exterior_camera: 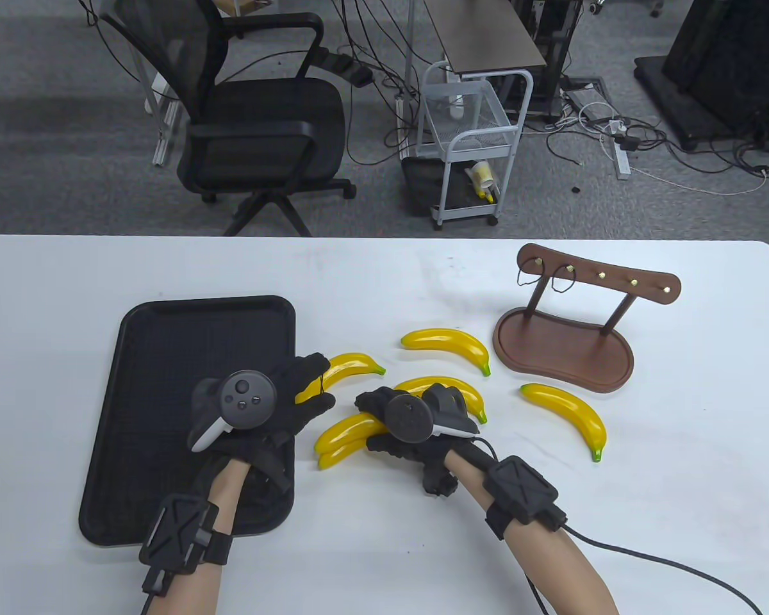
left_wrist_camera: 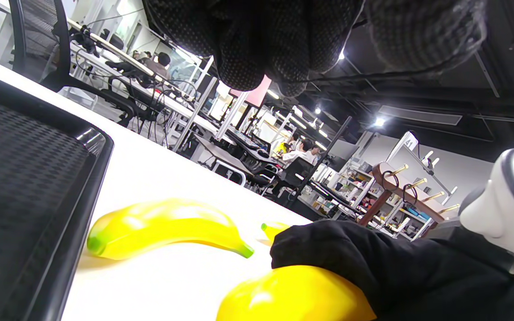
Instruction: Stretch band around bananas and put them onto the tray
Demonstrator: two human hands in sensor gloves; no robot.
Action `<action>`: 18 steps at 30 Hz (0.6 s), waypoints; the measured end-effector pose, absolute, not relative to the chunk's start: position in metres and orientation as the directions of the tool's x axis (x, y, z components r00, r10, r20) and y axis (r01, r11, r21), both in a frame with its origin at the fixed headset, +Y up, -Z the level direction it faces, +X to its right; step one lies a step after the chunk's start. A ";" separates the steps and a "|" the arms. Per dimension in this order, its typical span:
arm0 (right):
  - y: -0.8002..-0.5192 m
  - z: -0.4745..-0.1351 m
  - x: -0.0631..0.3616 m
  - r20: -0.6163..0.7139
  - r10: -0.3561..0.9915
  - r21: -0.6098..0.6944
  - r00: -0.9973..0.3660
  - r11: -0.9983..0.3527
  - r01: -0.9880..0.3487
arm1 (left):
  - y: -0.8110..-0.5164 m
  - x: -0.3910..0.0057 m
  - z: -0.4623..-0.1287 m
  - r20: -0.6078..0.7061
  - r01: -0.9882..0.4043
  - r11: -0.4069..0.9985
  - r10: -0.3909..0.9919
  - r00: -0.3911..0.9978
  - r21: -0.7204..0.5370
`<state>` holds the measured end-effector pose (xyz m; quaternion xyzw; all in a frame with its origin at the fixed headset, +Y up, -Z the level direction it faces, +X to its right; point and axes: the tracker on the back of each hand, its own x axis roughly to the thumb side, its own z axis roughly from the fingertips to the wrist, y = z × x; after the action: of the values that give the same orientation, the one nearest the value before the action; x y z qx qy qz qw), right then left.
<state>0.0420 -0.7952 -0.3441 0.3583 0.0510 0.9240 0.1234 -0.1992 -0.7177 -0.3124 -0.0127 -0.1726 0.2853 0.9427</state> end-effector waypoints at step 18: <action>-0.797 -0.342 0.032 0.648 0.174 0.154 -0.742 -0.983 -0.097 | -0.718 -0.197 -0.312 0.324 -0.531 0.838 0.540 0.777 -0.125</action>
<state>0.0320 -0.7968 -0.3425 0.3519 0.0550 0.9316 0.0726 -0.1973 -0.7184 -0.3123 -0.0132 -0.1759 0.2840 0.9425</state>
